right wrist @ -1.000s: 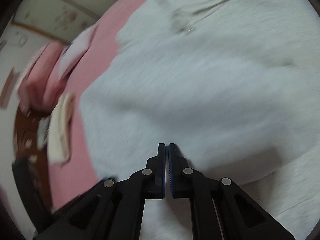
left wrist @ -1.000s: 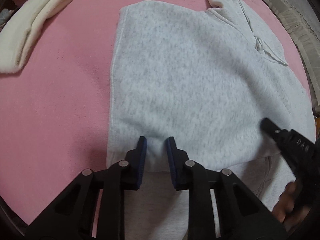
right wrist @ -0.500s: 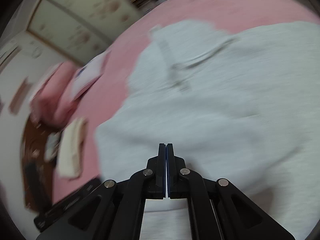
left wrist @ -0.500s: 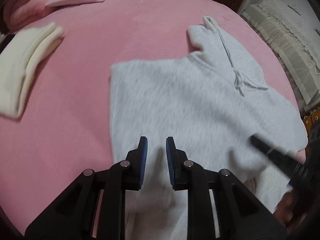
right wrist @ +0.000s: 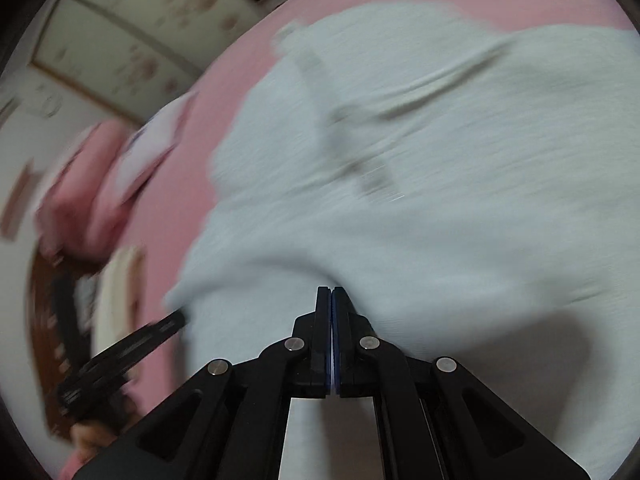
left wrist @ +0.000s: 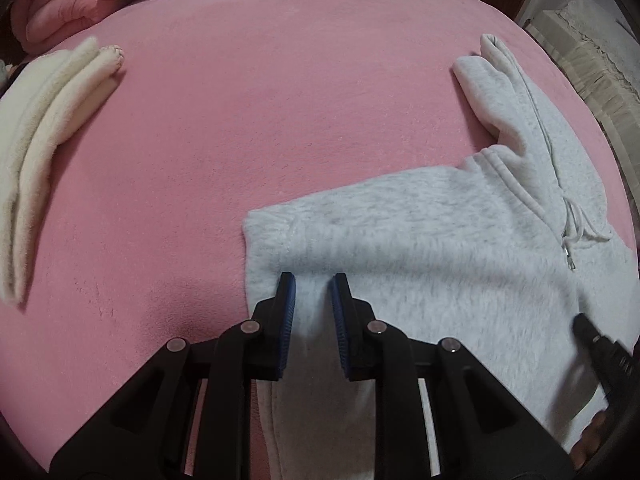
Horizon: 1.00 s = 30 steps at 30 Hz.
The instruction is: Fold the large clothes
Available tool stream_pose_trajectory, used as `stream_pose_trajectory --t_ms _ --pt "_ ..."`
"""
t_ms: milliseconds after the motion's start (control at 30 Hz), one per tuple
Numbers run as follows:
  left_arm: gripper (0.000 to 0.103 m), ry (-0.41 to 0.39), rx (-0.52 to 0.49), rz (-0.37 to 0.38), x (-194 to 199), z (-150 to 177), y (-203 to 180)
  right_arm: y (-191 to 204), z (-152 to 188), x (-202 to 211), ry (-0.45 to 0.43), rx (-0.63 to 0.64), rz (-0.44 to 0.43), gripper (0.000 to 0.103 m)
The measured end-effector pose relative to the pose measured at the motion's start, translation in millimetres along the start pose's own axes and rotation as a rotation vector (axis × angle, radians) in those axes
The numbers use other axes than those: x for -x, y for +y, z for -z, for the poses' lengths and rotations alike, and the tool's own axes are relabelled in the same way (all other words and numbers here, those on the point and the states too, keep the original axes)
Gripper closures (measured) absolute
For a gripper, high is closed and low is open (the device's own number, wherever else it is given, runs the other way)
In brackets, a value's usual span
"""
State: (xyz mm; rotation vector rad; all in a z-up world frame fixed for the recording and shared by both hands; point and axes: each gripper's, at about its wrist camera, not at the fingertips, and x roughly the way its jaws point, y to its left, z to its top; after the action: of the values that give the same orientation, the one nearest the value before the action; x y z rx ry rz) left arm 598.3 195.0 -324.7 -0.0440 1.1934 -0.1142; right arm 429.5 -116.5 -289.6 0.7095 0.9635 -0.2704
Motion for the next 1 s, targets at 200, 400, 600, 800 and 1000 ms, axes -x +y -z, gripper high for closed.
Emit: stream_pose_trajectory --t_ms 200,400,600,800,1000 --pt "0.086 -0.005 0.013 -0.04 -6.0 5.1 -4.5 -87.6 0.7 36.8 -0.111 -0.207 0.13 0.103" --pt "0.085 -0.042 -0.007 -0.193 -3.3 12.8 -31.2 -89.4 13.5 44.3 -0.129 -0.199 0.05 0.103" --pt "0.086 -0.089 -0.027 -0.27 30.4 39.0 -74.1 -73.3 6.6 31.7 -0.111 -0.048 0.095 0.101" --pt "0.085 -0.075 -0.052 -0.365 66.9 99.2 -140.3 -73.0 37.3 84.5 -0.059 0.1 -0.034 0.072" --pt "0.085 0.028 0.02 -0.374 91.7 176.9 -229.4 -106.2 50.4 123.9 0.166 0.154 -0.157 0.065"
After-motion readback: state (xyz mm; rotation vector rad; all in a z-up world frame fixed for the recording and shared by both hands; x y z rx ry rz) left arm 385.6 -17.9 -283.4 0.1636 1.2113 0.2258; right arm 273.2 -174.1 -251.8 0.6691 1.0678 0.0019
